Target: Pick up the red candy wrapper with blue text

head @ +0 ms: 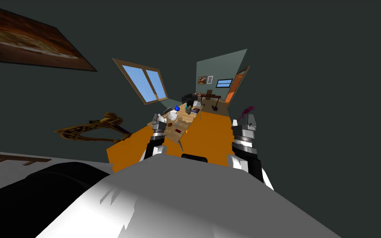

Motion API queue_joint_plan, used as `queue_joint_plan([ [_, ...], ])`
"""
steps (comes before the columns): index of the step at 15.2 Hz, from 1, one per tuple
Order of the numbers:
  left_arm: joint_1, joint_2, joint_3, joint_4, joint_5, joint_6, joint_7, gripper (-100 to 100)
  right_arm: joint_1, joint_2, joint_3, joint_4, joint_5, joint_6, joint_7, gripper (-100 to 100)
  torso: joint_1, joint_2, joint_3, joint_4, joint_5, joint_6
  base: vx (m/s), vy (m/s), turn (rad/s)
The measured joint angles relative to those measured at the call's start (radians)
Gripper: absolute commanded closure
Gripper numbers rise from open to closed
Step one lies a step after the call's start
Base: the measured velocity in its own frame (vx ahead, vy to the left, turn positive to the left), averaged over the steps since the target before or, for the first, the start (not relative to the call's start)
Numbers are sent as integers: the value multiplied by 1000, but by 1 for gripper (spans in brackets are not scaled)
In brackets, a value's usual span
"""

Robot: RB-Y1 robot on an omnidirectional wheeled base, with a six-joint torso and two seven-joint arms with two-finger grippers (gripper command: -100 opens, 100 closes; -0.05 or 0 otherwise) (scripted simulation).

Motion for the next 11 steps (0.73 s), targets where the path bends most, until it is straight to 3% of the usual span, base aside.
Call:
queue_joint_plan([
  [6,-6,107,8,28,15,70,-35,-100,0,0,0,0,0,0,0,0,-1,-4,-3,-1,0,0,49,-17,-15],
  [11,-11,153,18,55,31,143,-71,-100,0,0,0,0,0,0,0,0,0,-4,-3,-1,0,0,56,-12,-14],
])
